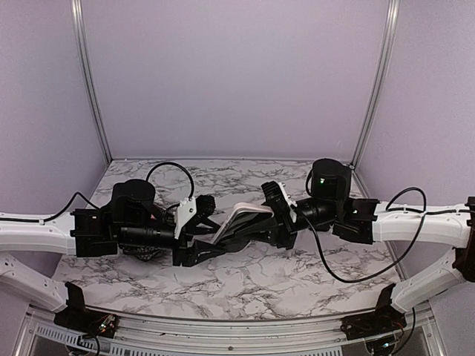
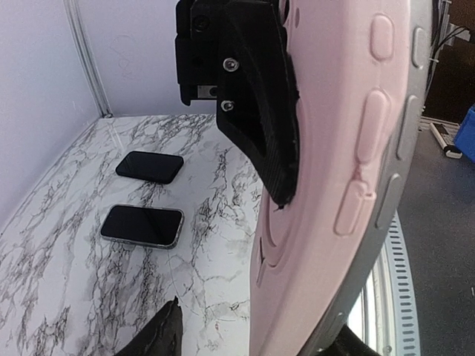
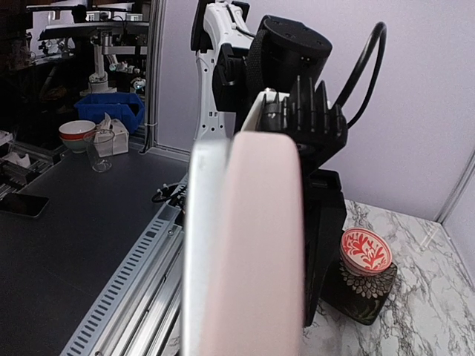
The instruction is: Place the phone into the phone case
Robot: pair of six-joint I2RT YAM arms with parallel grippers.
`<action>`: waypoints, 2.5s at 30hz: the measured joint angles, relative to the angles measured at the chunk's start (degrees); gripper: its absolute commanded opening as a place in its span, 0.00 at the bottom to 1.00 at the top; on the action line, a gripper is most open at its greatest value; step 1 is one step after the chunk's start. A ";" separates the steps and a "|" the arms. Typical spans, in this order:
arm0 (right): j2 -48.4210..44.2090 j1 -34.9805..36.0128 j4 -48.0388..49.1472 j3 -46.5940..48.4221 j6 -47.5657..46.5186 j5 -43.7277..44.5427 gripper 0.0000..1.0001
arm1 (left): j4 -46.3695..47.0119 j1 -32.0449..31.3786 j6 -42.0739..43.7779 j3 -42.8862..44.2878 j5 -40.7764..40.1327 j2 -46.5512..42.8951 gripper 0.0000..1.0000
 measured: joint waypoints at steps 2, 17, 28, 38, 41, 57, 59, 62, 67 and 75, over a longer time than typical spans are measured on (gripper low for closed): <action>0.35 0.00 2.34 -0.02 1.09 -0.37 0.02 | 0.28 0.00 -0.42 0.55 0.76 0.35 0.45; 2.47 -0.70 10.80 -1.81 7.13 1.60 0.44 | 0.28 -0.28 -0.04 1.70 0.98 1.88 0.00; 1.60 -5.51 -2.34 -2.82 0.68 3.91 0.75 | -5.16 -0.33 -0.28 -0.98 -7.63 1.25 0.00; 1.51 -2.45 -11.74 2.34 -10.82 8.70 0.73 | -7.72 -0.33 2.36 -1.42 -9.11 1.25 0.00; 1.70 -1.36 -12.39 3.45 -12.90 8.17 0.65 | -7.82 -0.42 2.73 -1.46 -9.05 1.25 0.00; 6.97 0.17 -18.53 10.75 -14.64 3.21 0.00 | -7.87 -0.72 4.79 -3.08 -9.11 0.37 0.20; 6.97 0.26 -18.62 10.99 -14.71 2.93 0.00 | -7.78 -0.76 4.17 -3.13 -8.92 0.11 0.42; 6.97 0.33 -20.17 11.06 -15.28 2.91 0.00 | -6.64 -0.72 2.47 -3.13 -7.76 -0.76 0.47; 6.97 0.35 -22.40 11.17 -16.22 3.04 0.00 | -5.14 -0.74 1.29 -2.82 -5.73 -1.05 0.13; 6.88 0.17 -24.41 11.47 -15.89 3.26 0.00 | -5.40 -0.81 0.48 -0.68 -3.65 2.73 0.19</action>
